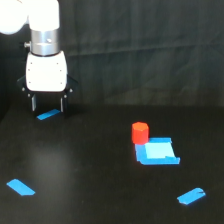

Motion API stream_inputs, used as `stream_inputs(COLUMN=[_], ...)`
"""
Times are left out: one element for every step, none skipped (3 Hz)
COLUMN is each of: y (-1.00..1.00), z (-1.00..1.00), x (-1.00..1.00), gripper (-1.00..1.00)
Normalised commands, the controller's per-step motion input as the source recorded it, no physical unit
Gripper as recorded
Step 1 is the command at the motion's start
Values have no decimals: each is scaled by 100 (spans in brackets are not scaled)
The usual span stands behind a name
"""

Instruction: Pick up the red object from the table

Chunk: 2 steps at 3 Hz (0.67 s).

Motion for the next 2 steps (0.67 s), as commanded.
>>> stream_inputs(y=[-63, -67], z=[-17, -16], x=[75, 72], gripper=[100, 100])
